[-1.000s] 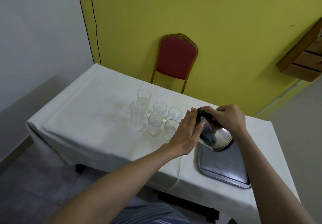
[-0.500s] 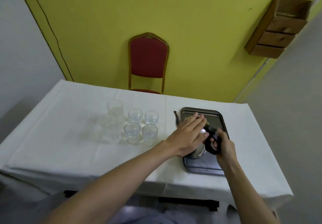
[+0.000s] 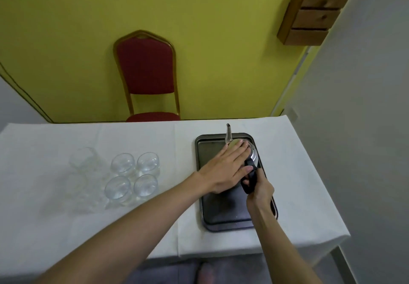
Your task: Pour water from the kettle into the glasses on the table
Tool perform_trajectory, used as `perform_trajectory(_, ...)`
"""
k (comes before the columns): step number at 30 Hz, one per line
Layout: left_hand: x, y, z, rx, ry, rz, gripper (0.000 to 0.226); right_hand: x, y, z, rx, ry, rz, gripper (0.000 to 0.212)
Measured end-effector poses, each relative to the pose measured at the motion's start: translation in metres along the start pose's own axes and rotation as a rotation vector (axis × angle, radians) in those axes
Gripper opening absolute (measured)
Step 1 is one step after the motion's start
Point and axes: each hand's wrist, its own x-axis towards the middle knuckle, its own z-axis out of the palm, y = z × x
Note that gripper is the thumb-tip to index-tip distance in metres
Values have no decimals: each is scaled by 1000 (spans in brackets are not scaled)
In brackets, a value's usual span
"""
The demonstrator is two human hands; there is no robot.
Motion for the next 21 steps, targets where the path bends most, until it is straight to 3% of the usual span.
perform_trajectory(5, 19, -14, 13, -5, -47, -10, 60, 20, 11, 9, 47, 77, 59, 43)
perform_trajectory(10, 23, -27, 27, -37, -64, -25, 59, 23, 21, 4, 28, 90, 105, 22)
perform_trajectory(15, 27, -30, 37, -63, -45, -47, 60, 22, 21, 1, -23, 44, 97, 27)
perform_trajectory(18, 27, -30, 37, -67, -73, -54, 61, 22, 24, -5, -133, 60, -21, 29)
perform_trajectory(21, 24, -28, 34, -71, -91, -102, 63, 23, 9, -3, -405, 174, -322, 12)
